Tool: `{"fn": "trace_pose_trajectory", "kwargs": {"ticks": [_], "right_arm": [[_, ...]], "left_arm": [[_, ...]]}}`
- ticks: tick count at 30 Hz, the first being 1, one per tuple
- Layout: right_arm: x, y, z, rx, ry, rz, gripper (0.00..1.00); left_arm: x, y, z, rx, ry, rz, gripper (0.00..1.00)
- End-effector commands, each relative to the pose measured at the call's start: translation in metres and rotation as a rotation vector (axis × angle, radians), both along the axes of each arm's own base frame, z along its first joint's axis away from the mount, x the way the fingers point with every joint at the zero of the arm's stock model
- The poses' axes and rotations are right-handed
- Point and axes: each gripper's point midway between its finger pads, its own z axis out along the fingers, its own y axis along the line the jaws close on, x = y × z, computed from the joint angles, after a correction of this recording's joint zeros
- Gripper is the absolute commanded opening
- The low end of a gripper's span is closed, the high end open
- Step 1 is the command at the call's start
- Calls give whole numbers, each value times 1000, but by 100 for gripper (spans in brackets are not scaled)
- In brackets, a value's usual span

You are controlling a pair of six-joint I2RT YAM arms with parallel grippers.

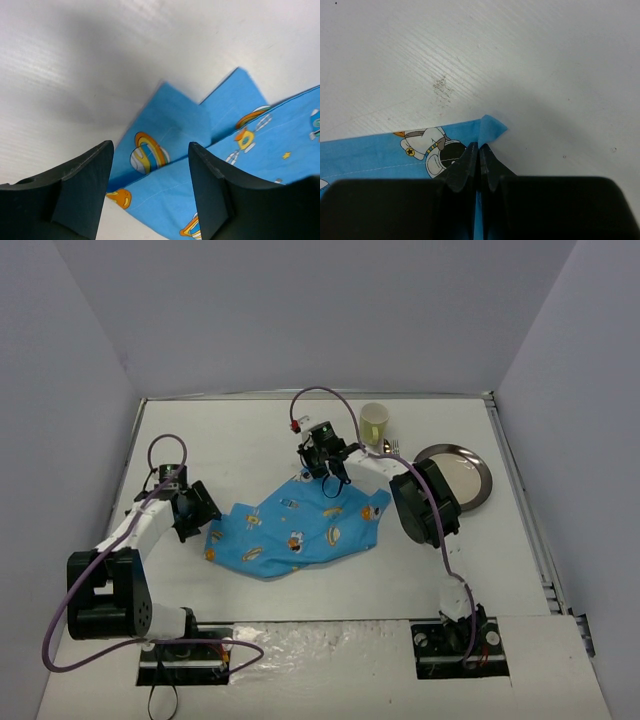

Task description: Set the dinner table for one person

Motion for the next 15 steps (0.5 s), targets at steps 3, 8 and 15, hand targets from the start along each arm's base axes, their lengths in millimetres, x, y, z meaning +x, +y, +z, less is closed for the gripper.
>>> {"fn": "trace_pose_trajectory", "kwargs": {"ticks": [3,8,15], "right_arm": [[-10,-14,11,-27,23,-11,0],[-12,-13,10,-20,27,-12,0],[-13,-11,11,-5,31,-14,0]], "left_arm": [[40,6,22,43,-103,-87,57],[40,1,6,22,-42,-119,54],[32,-11,-13,70,46,-162,47]]}}
